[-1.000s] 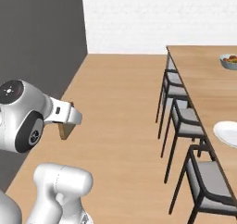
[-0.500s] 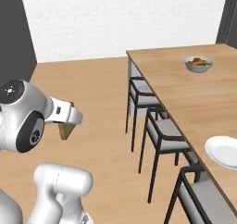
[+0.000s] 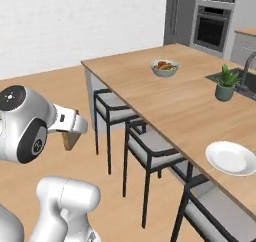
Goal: Start the toaster. Once the lever pops up, take the bread to the plate on the dining counter.
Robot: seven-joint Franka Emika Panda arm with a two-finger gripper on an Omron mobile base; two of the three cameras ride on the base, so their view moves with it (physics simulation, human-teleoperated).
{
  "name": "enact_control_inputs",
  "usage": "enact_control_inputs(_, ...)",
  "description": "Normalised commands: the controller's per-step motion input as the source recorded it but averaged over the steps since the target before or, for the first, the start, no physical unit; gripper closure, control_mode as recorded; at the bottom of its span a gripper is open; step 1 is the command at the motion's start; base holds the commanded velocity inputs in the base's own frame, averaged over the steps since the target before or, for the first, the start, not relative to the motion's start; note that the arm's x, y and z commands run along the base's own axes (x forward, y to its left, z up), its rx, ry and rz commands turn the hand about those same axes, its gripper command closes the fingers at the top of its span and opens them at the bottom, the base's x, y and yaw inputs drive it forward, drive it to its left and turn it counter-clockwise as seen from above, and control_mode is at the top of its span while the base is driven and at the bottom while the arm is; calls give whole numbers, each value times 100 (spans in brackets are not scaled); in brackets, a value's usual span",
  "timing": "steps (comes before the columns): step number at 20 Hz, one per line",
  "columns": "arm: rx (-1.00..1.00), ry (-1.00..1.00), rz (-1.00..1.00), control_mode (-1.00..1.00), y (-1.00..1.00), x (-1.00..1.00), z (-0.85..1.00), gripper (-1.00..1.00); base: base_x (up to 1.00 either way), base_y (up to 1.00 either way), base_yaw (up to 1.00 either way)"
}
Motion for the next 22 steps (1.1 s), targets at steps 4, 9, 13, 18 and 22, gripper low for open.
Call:
enact_control_inputs(4, 0, 0, 0, 100, 0, 0, 0, 100, 0, 0, -81)
enact_control_inputs(9, 0, 0, 0, 100, 0, 0, 0, 100, 0, 0, -84)
enact_control_inputs(13, 0, 0, 0, 100, 0, 0, 0, 100, 1, 1, -83)
enact_control_inputs(18, 0, 0, 0, 100, 0, 0, 0, 100, 24, 24, -69)
enact_control_inputs(22, 0, 0, 0, 100, 0, 0, 0, 100, 31, 64, -21)
